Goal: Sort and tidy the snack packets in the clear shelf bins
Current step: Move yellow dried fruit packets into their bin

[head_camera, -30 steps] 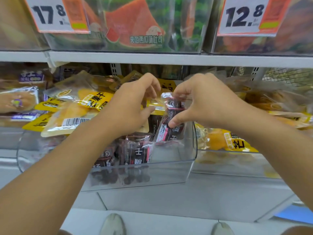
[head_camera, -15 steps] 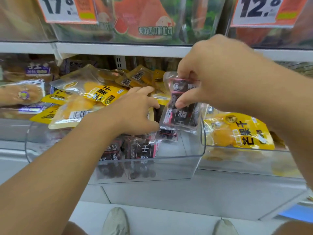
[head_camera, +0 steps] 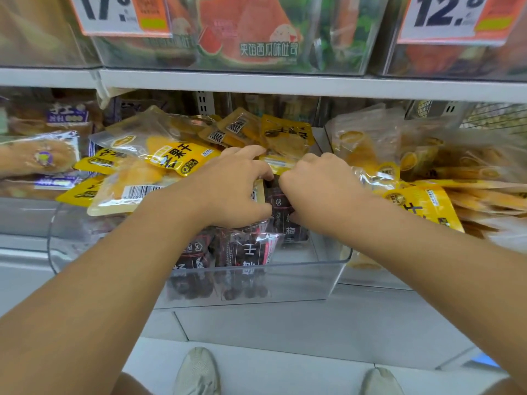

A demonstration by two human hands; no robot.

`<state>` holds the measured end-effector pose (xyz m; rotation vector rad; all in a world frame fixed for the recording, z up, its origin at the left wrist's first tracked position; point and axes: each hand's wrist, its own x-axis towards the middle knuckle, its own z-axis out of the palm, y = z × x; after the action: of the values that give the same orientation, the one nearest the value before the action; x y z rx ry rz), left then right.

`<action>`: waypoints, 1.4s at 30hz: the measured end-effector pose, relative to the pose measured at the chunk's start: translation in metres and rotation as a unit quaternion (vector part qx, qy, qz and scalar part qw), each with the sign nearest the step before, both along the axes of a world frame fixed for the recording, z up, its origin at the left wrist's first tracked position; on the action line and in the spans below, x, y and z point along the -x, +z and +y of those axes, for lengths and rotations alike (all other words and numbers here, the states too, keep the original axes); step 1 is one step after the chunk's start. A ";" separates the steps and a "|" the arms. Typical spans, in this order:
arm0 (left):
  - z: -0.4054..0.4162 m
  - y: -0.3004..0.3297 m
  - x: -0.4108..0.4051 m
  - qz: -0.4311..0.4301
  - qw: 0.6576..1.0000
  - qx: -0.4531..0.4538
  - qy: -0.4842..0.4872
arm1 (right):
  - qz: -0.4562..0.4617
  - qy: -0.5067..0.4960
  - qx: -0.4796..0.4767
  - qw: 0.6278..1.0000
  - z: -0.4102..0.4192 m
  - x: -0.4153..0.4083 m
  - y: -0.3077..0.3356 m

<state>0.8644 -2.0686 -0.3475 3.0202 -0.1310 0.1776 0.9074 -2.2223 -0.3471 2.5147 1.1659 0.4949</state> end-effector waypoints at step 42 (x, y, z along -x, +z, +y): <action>-0.041 -0.017 -0.025 -0.108 0.981 -0.020 0.162 | 0.002 -0.124 -0.045 0.991 0.001 -0.016 -0.001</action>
<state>0.8893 -2.1092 -0.3648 3.0317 0.3455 0.5378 0.9238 -2.2215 -0.3479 2.6896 0.8310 0.4875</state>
